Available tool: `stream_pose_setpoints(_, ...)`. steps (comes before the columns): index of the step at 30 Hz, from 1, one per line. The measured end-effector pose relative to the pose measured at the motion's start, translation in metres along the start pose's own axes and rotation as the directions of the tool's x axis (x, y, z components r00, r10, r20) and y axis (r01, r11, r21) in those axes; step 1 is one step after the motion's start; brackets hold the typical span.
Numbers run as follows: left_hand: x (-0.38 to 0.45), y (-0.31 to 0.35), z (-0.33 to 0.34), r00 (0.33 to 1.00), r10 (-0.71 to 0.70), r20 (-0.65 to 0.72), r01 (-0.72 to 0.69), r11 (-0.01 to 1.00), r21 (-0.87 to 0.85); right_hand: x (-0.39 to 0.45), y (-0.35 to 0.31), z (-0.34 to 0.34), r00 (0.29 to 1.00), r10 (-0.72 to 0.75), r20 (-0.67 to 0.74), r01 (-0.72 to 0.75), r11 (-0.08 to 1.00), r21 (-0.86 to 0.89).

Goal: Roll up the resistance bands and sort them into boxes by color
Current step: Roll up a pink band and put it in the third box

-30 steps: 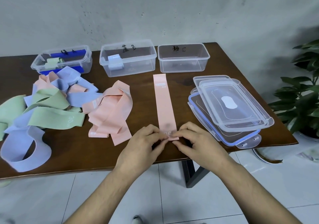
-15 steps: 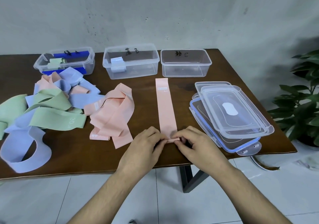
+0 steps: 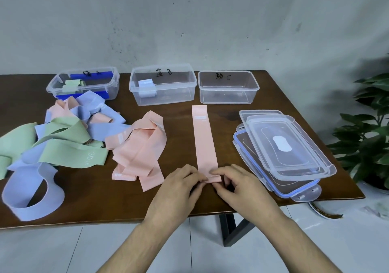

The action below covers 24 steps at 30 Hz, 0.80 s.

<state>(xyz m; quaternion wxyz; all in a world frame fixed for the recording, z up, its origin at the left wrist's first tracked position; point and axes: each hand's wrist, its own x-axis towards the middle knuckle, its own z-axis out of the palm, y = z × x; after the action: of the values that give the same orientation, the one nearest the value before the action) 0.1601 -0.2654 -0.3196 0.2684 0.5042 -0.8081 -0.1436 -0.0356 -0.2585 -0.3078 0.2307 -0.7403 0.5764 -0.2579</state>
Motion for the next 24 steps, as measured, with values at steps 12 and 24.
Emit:
stream_pose_setpoints(12, 0.011, 0.002, -0.005, 0.999, -0.026, 0.045, 0.025, 1.000, 0.010, 0.008, 0.002, 0.002, 1.000, 0.003, -0.003, -0.003, 0.999, -0.046)
stream_pose_setpoints(24, 0.014, 0.006, -0.003, 0.999, -0.030, 0.037, 0.030, 0.999, 0.024, 0.011, 0.002, 0.002, 0.989, -0.144, -0.019, 0.140, 0.979, -0.146)
